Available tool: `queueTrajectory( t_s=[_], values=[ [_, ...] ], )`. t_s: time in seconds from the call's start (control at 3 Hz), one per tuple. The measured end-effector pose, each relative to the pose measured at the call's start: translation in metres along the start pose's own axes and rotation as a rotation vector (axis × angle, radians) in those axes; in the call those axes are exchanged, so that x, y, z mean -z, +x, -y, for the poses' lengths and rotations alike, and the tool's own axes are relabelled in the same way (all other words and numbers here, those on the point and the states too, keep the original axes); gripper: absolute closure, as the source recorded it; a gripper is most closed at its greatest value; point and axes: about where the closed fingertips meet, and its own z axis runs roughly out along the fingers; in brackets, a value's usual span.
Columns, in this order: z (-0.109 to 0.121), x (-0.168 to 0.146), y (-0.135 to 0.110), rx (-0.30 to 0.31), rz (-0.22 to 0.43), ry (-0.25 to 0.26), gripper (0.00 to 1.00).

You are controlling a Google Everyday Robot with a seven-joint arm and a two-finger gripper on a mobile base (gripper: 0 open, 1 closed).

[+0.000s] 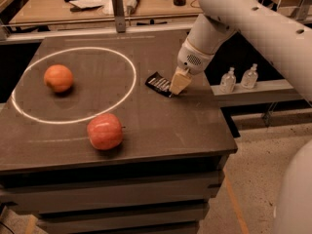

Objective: Move rxbar chocolate near apple

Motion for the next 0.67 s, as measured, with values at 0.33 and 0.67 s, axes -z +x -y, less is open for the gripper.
queueTrajectory(
  t_s=[0.33,0.67],
  values=[
    [0.0,0.001,0.0,0.0,0.0,0.0,1.0],
    [-0.013,0.036,-0.012,0.082,0.144,-0.02,1.0]
  ],
)
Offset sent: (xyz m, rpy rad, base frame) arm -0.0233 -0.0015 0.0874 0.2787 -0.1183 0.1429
